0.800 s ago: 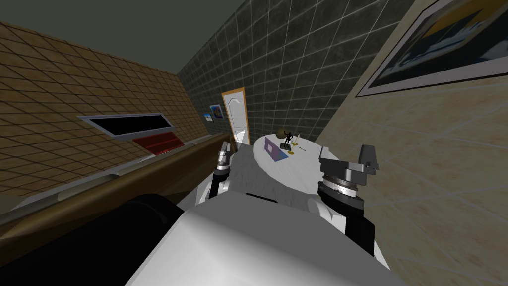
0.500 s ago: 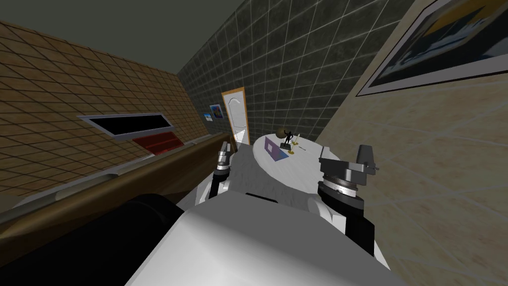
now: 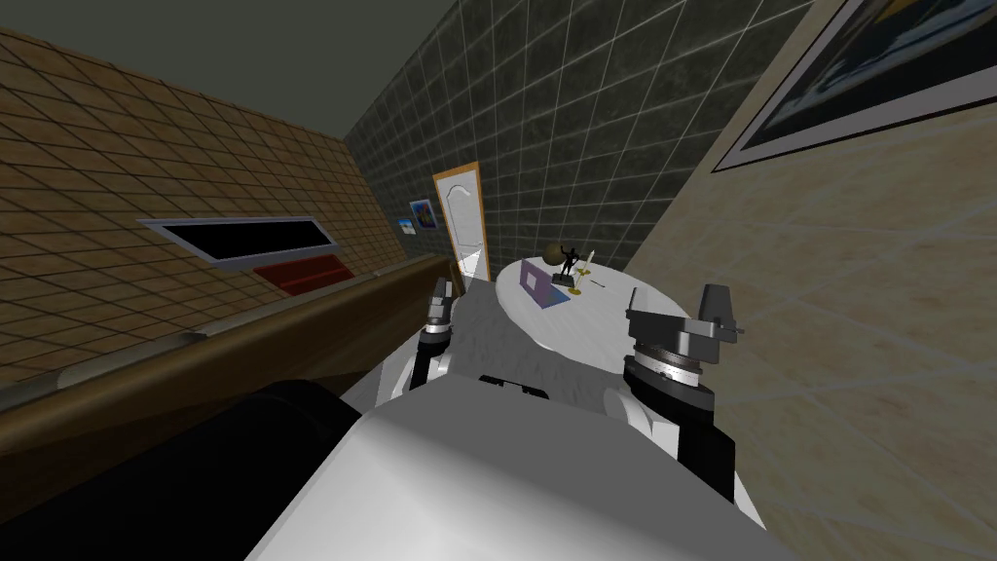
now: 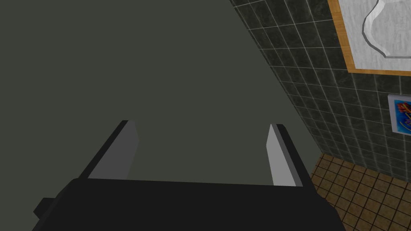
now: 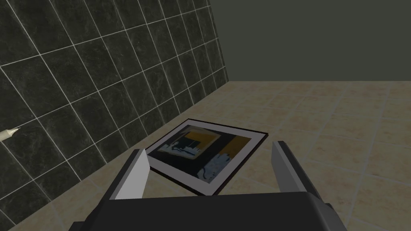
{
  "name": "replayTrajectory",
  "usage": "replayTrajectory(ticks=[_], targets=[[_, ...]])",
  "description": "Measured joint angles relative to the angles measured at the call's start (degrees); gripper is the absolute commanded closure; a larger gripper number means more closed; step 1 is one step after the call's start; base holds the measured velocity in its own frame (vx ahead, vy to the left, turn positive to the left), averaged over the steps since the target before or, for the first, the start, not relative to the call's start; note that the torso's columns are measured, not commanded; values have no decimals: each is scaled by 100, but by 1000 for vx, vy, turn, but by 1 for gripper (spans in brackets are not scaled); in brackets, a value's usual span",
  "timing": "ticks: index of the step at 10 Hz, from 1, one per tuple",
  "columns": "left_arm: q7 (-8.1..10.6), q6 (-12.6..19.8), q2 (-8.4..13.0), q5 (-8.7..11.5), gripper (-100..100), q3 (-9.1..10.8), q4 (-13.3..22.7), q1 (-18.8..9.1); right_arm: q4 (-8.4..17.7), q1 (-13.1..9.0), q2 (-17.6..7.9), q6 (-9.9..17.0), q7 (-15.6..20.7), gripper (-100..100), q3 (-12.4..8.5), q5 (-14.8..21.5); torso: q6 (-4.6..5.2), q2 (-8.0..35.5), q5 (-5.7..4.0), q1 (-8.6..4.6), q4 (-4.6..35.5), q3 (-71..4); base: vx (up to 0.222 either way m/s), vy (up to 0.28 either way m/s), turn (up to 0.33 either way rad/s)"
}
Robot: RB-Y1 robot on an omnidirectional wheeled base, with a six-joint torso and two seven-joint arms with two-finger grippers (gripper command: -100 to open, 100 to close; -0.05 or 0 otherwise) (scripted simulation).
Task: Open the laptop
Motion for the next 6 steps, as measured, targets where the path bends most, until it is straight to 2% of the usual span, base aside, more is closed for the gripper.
replayTrajectory(ticks=[1, 2, 3, 6], targets=[[0, 0, 0, 0, 0, 0, 0, 0, 0, 0, 0, 0, 0, 0, 0, 0, 0, 423, 0, 0, 423, -846, 0, 0, 0], [0, 0, 0, 0, 0, 0, 0, 0, 0, 0, 0, 0, 0, -100, 0, 0, 0, 846, 0, 0, 846, -1692, 7, 11, 15], [0, 0, 0, 0, 0, 0, 2, 0, 16, 10, -91, 7, 10, -100, -14, 25, 0, 1039, 1, 3, 1035, -2087, 7, 23, 25], [0, 1, -1, 0, 0, -1, 3, 1, 131, 25, -486, 69, 85, -100, -124, 171, 0, 1108, 1, 4, 1111, -2231, 12, 38, 33]])
